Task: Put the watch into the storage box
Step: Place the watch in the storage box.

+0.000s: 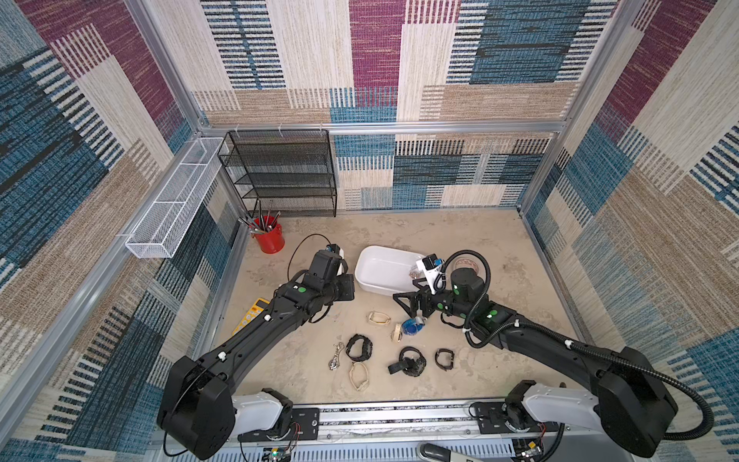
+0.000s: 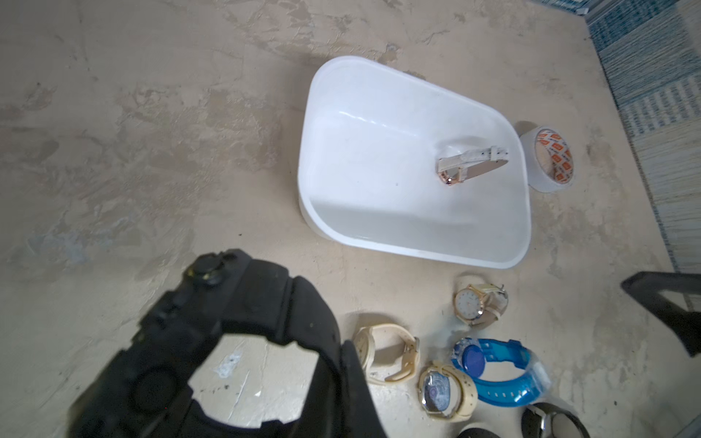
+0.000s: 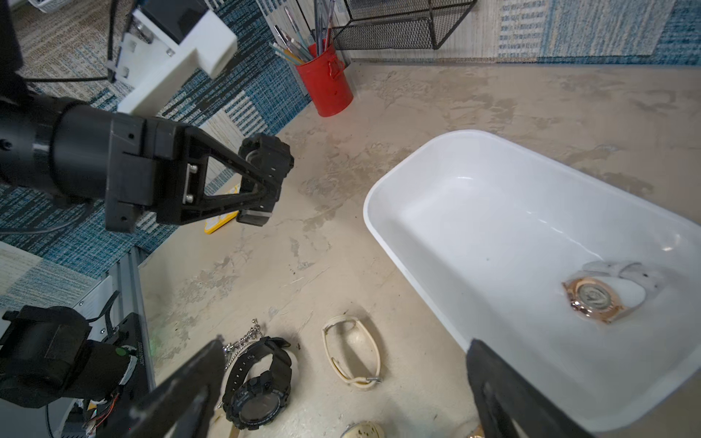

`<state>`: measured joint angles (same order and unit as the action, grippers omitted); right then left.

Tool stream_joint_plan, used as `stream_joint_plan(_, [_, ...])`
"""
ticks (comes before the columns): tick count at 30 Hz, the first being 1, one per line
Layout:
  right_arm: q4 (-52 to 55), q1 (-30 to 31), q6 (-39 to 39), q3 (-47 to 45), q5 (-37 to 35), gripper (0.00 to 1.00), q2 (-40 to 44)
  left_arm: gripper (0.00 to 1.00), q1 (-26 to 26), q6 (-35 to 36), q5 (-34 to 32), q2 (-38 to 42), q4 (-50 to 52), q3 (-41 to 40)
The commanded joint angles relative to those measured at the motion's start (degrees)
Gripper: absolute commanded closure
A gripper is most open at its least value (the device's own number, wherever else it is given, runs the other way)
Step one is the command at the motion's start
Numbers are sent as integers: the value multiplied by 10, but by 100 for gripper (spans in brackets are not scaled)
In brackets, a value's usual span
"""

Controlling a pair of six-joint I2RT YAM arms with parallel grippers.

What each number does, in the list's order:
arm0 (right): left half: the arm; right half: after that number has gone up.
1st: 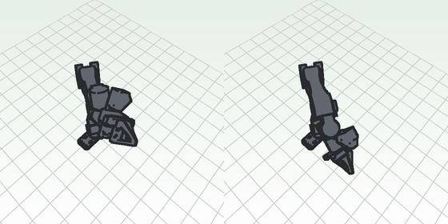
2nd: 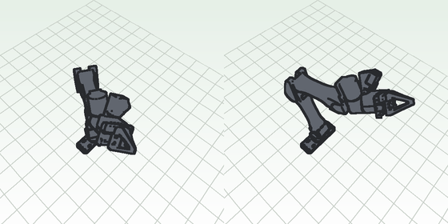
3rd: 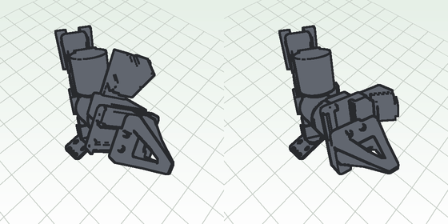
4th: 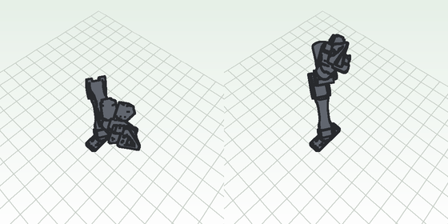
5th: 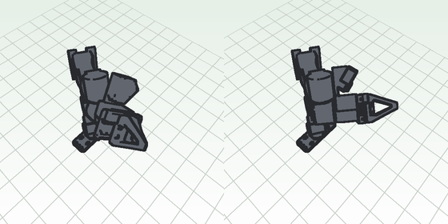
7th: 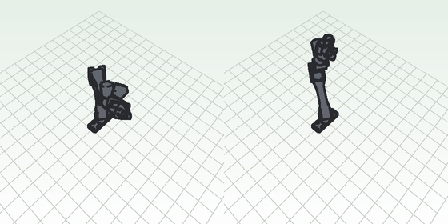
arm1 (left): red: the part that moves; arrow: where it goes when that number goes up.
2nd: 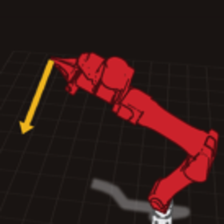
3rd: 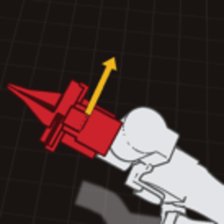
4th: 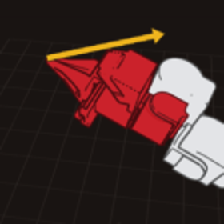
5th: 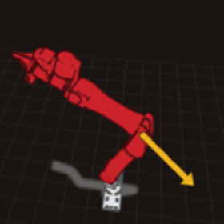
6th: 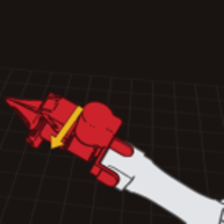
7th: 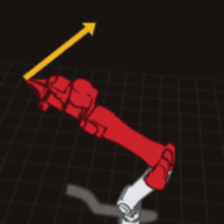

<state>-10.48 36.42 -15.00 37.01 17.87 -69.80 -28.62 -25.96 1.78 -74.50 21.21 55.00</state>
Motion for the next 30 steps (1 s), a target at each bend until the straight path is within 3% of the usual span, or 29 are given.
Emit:
stream_joint_plan(1, [-15, 1, -24, 3, -25, 0, 4, 100, -1, 8, 38, -15, -36, 16])
stream_joint_plan(8, [-11, 0, -44, -6, -57, 0, 19, 100, -14, 5, 64, -80, -61, 65])
stream_joint_plan(30, [20, -1, -81, -52, -142, 0, 96, 100, -51, 71, 31, -309, -11, 297])
